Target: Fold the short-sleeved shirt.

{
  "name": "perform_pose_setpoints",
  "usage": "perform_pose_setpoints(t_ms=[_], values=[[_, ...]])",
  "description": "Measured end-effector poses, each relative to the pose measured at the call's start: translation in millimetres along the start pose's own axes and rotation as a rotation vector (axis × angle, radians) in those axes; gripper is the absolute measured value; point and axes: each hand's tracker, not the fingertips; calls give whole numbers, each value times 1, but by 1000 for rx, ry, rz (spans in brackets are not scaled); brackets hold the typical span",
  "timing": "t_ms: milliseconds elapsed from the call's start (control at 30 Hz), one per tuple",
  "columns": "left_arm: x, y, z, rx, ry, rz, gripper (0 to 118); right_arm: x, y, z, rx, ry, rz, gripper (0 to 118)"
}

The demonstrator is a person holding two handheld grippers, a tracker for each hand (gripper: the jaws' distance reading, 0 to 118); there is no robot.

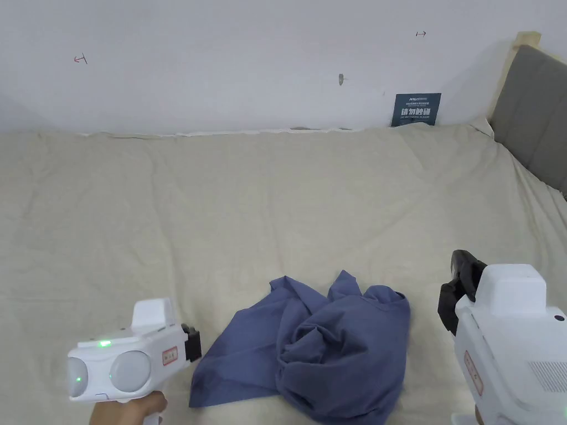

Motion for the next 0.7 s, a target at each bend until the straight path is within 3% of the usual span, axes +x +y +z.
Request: perform_pose_setpoints(t_ms=[33,67,100,133,167,200,300,367,400,500,533,600,700], values=[[-2,-7,-9,-32,-13,16,5,1,-2,-1,-7,-1,-1,1],[-3,-13,-18,-57,-9,13,18,2,-4,-1,-13,-2,0,1],[-2,-18,-24,-58,5,19,44,2,-7,-2,-19,-4,2,1],[-2,-23,-32,-76,17,31,83,3,-9,-2,-26,-7,3,1],[-1,-27,-40,-105,34,30,102,4,-11,-4,-35,-8,4,1],[1,-30,-44,-98,53,38,109,5,-13,-5,-43,-9,4,1],[9,-38,-62,-120,90,55,99,10,-21,-9,-69,-14,2,1],[14,-44,-77,-163,96,41,75,13,-25,-13,-85,-18,2,1],[16,-47,-83,-178,96,28,54,14,-27,-15,-93,-20,2,1],[29,-54,-81,-144,157,-52,31,19,-34,-24,-123,-25,0,1],[30,-53,-78,-143,134,-52,4,22,-38,-30,-139,-27,-2,1],[27,-49,-76,-142,88,-14,4,27,-46,-47,-198,-28,-7,13],[23,-42,-62,-89,23,51,4,39,-59,-89,-330,22,-21,59]])
